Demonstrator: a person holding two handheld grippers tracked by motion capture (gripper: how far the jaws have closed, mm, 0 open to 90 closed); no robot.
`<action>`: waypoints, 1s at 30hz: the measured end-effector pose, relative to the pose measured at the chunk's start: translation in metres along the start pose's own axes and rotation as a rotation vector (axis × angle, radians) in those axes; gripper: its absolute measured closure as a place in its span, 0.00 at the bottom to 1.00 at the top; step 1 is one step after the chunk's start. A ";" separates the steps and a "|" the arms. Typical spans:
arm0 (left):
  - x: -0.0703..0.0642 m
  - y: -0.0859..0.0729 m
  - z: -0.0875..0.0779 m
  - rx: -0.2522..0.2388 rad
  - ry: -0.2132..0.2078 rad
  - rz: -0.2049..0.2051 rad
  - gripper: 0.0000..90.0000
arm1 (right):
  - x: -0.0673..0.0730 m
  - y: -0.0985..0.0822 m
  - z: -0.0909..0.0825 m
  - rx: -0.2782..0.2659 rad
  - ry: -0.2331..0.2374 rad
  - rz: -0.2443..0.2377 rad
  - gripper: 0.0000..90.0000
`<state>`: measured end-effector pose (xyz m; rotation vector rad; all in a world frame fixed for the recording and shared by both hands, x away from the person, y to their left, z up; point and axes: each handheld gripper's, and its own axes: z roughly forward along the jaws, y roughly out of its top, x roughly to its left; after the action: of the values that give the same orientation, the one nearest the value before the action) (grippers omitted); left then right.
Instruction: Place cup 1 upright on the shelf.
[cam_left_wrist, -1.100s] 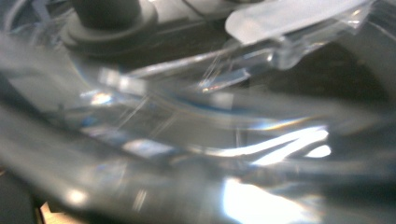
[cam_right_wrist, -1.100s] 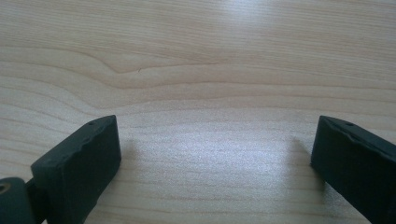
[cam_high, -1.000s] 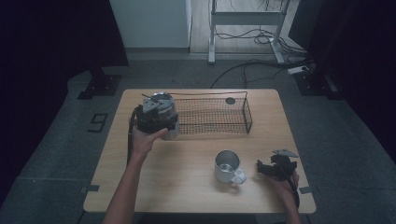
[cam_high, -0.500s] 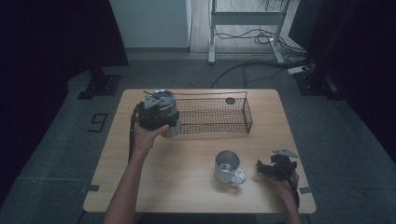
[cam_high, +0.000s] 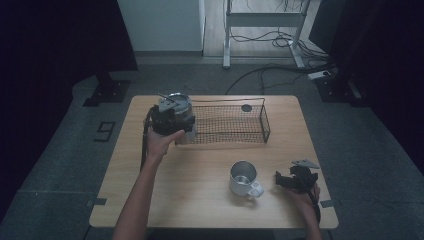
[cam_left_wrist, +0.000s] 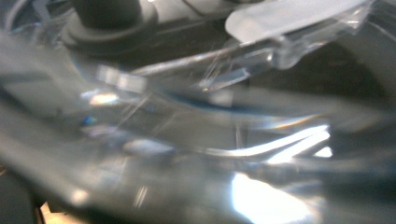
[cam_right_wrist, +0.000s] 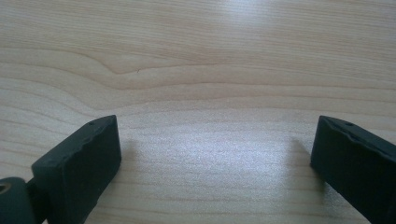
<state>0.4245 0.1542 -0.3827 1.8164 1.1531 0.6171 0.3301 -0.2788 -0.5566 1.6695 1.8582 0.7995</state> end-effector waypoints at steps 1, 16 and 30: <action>-0.001 0.001 0.001 0.001 0.001 0.002 0.05 | 0.000 0.000 0.000 0.000 0.000 0.000 0.02; -0.010 0.011 0.020 0.011 -0.012 0.007 0.05 | 0.000 0.000 0.000 0.000 -0.001 0.000 0.02; -0.017 0.025 0.028 0.021 0.002 0.021 0.05 | 0.000 0.000 0.000 0.000 0.000 0.000 0.02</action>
<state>0.4503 0.1227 -0.3742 1.8484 1.1474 0.6214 0.3300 -0.2788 -0.5566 1.6693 1.8582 0.7994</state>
